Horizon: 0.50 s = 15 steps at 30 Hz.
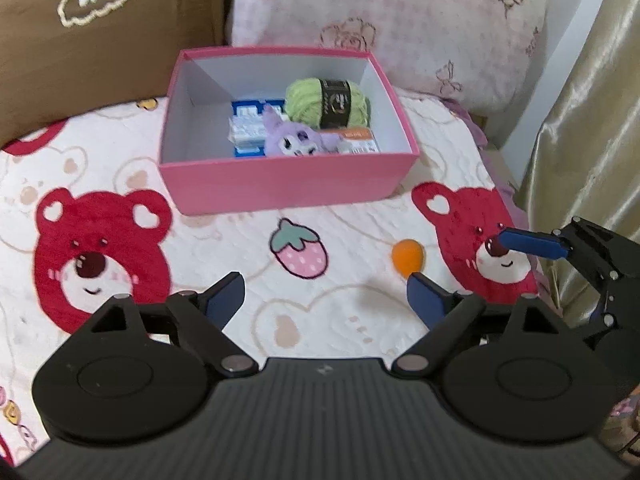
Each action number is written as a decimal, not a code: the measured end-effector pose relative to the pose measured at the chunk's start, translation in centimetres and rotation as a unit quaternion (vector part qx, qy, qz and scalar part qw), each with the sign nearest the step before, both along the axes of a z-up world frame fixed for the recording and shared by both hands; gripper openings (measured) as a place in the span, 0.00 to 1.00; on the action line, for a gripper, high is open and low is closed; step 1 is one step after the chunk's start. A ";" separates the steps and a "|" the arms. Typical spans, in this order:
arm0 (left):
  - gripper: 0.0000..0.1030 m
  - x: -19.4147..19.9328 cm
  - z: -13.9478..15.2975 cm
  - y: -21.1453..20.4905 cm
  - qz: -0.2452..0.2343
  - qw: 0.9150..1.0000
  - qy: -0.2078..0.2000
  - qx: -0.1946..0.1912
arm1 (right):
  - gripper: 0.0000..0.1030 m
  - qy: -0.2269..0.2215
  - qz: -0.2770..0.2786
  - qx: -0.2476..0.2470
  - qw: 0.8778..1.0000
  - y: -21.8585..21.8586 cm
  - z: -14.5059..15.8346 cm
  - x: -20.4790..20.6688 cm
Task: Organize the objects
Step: 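Move the left tool to the orange sponge and close on it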
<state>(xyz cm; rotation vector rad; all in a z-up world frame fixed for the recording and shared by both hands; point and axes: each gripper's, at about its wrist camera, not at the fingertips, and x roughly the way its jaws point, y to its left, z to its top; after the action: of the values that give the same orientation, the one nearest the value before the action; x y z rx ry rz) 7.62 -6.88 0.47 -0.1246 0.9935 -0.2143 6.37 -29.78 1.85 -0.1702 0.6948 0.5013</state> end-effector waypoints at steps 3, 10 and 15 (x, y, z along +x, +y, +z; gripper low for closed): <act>0.86 0.5 -1.6 -0.7 0.001 1.000 0.004 -0.006 | 0.81 -0.011 -0.004 -0.004 1.000 -0.4 -1.3 -0.6; 0.86 0.6 -4.5 -2.4 0.001 1.000 -0.021 -0.013 | 0.81 -0.038 -0.019 -0.012 0.999 -0.8 -5.1 -0.6; 0.86 1.0 -6.6 -3.6 -0.004 1.000 -0.023 -0.014 | 0.81 -0.071 -0.031 -0.017 0.997 -0.9 -7.4 -0.9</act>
<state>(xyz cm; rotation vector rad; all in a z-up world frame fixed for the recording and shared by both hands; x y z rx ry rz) 8.65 -10.50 -6.12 -0.1402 0.9450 -0.2383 5.52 -30.66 -5.54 -0.2144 0.5693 0.4145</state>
